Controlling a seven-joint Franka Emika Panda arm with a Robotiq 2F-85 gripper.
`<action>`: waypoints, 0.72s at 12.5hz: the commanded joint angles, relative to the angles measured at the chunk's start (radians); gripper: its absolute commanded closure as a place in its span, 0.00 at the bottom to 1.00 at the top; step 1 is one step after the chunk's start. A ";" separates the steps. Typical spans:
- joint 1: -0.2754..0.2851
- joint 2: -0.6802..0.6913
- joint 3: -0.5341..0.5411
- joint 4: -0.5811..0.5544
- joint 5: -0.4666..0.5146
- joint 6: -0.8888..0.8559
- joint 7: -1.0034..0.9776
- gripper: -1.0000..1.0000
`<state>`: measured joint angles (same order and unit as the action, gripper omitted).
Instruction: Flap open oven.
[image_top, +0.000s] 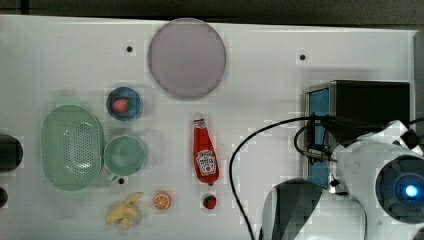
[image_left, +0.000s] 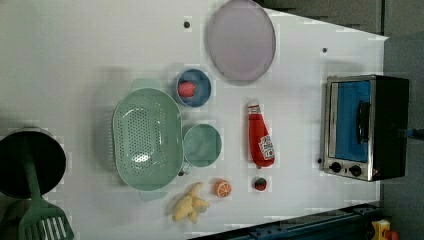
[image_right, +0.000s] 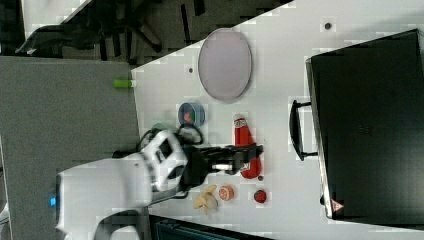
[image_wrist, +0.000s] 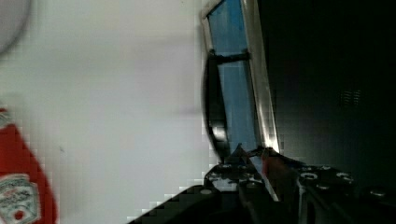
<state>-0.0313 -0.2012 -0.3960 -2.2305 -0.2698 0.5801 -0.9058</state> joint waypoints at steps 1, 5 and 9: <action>-0.015 0.078 -0.013 -0.020 0.003 0.101 -0.117 0.82; -0.017 0.200 -0.033 -0.020 0.007 0.186 -0.119 0.82; -0.023 0.294 -0.037 -0.020 0.011 0.244 -0.119 0.82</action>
<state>-0.0530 0.1175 -0.4333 -2.2578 -0.2617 0.8076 -0.9858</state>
